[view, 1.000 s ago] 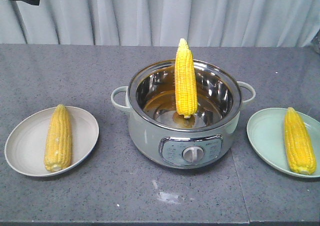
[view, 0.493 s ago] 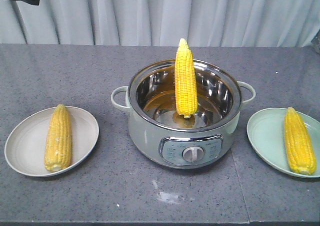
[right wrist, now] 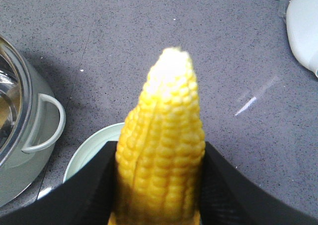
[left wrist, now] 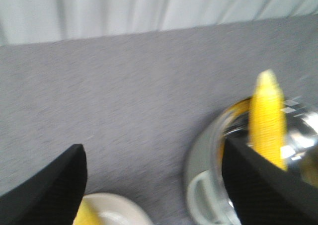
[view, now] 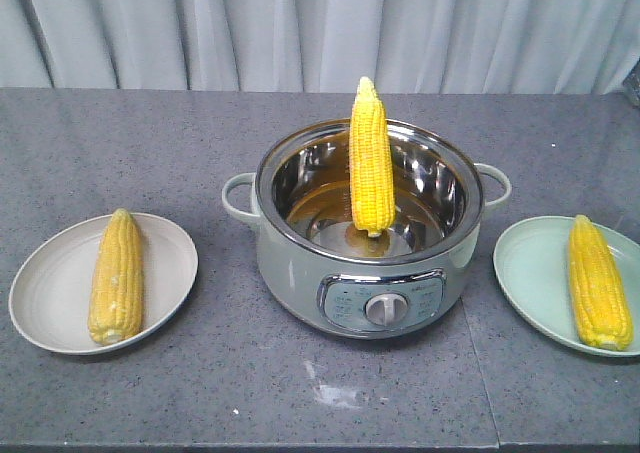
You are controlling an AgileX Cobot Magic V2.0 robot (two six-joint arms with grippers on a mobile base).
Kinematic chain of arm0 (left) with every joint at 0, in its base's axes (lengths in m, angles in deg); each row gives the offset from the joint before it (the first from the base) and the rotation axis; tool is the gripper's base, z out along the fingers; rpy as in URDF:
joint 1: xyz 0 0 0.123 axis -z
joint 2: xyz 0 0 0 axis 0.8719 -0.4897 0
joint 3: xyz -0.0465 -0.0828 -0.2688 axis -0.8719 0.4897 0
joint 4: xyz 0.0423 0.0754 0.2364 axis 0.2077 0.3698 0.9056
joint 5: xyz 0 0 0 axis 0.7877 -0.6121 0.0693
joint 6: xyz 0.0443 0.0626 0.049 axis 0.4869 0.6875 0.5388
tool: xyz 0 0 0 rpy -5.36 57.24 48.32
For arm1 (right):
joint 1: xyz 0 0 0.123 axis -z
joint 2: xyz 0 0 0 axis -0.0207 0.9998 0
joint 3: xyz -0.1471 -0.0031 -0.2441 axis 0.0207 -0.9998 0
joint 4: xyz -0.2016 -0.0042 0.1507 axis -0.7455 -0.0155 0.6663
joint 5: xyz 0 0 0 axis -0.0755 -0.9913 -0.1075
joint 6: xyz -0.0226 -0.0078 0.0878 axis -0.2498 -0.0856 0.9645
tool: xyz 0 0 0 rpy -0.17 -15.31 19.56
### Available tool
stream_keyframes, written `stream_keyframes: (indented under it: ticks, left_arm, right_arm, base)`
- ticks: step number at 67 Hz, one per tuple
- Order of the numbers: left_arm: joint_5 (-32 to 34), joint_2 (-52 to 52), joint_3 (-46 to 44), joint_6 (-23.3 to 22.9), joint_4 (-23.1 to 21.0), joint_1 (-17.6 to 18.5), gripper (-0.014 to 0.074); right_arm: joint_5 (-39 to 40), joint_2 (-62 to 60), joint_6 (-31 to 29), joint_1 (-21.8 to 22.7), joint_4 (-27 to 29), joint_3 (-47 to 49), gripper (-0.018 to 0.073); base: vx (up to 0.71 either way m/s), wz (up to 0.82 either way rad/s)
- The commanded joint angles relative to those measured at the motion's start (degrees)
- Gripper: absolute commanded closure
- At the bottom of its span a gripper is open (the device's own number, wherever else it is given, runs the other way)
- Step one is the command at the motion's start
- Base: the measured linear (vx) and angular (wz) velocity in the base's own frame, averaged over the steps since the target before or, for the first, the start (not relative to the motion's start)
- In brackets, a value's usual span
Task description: Distribute corn equally
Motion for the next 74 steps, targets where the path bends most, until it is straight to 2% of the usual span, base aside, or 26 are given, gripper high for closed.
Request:
stream_keyframes:
  ticks: [1, 6, 21, 31, 42, 56, 74]
  left_arm:
    - [6.97, 1.09, -1.23, -0.29, -6.34, 1.59, 0.0044]
    - [8.11, -0.23, -1.23, -0.29, -7.7, 3.84, 0.0047]
    - [9.55, -6.74, -1.23, -0.41, -7.7, 10.89, 0.0075]
    - [15.16, -10.68, -1.23, 0.16, -7.57, 15.47, 0.0075]
    - [19.04, -14.55, -1.23, 0.16, -3.39, 19.82, 0.0075]
    - [19.07, -18.67, -1.23, -0.73, -1.91, 22.83, 0.0071]
    - [18.88, -21.4, -1.23, -2.81, -0.07, 23.45, 0.0071]
  right_arm:
    - [-0.16, -1.87, -0.57, 0.27, 0.45, 1.37, 0.0554]
    - [-0.16, -1.87, -0.57, 0.27, 0.45, 1.37, 0.0554]
    - [-0.16, -1.87, -0.57, 0.27, 0.45, 1.37, 0.0554]
    - [-0.16, -1.87, -0.57, 0.27, 0.45, 1.37, 0.0554]
    - [-0.16, -1.87, -0.57, 0.27, 0.45, 1.37, 0.0554]
    - [-0.16, -1.87, -0.57, 0.27, 0.45, 1.37, 0.0554]
    - [-0.16, -1.87, -0.57, 0.27, 0.45, 1.37, 0.0554]
  base:
    - [0.0, 0.0]
    - [0.0, 0.0]
    - [0.0, 0.0]
    - [0.0, 0.0]
    - [0.0, 0.0]
    - [0.0, 0.0]
    - [0.0, 0.0]
